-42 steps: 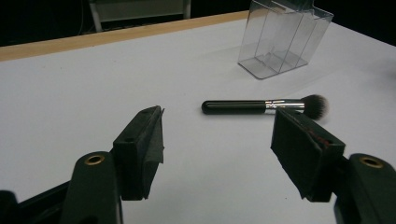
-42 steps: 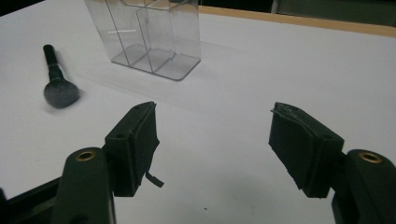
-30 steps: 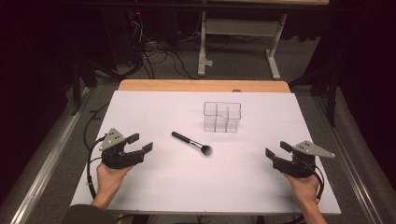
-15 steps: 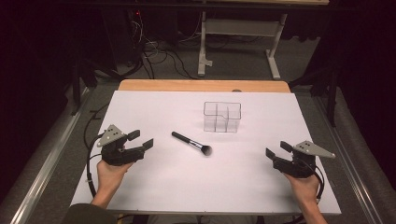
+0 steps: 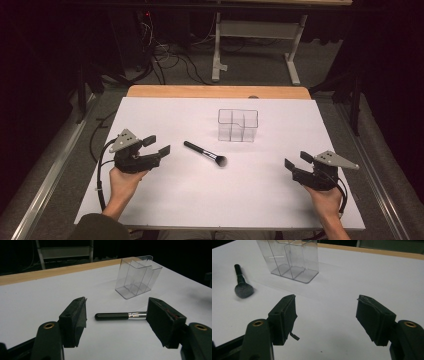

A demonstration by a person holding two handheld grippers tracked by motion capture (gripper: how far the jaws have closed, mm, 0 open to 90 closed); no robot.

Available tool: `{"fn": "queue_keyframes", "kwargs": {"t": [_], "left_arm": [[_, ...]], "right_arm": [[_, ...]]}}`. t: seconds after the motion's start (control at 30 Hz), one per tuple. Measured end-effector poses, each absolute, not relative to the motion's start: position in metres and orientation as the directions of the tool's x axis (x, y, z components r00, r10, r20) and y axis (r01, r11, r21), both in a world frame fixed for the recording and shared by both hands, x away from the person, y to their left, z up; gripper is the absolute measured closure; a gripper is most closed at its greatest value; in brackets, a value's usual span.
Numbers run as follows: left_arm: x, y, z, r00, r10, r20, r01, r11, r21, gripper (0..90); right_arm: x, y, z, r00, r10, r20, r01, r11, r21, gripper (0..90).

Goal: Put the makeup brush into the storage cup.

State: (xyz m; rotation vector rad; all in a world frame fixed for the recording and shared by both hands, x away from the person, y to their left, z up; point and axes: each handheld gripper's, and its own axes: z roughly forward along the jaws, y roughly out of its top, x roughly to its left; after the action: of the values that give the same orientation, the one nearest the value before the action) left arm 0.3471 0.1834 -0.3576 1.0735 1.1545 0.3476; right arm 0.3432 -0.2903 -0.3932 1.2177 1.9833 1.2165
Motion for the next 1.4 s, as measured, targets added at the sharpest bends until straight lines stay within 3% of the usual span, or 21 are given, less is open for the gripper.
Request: {"fn": "queue_keyframes", "kwargs": {"t": [1.4], "left_arm": [[0.38,0.129,-0.344,0.475,0.672,-0.568,0.317,0.472,0.823,31.1]], "right_arm": [[0.343,-0.291,-0.393,-0.462,0.886,0.038,0.43,0.187,0.883,34.1]]}}
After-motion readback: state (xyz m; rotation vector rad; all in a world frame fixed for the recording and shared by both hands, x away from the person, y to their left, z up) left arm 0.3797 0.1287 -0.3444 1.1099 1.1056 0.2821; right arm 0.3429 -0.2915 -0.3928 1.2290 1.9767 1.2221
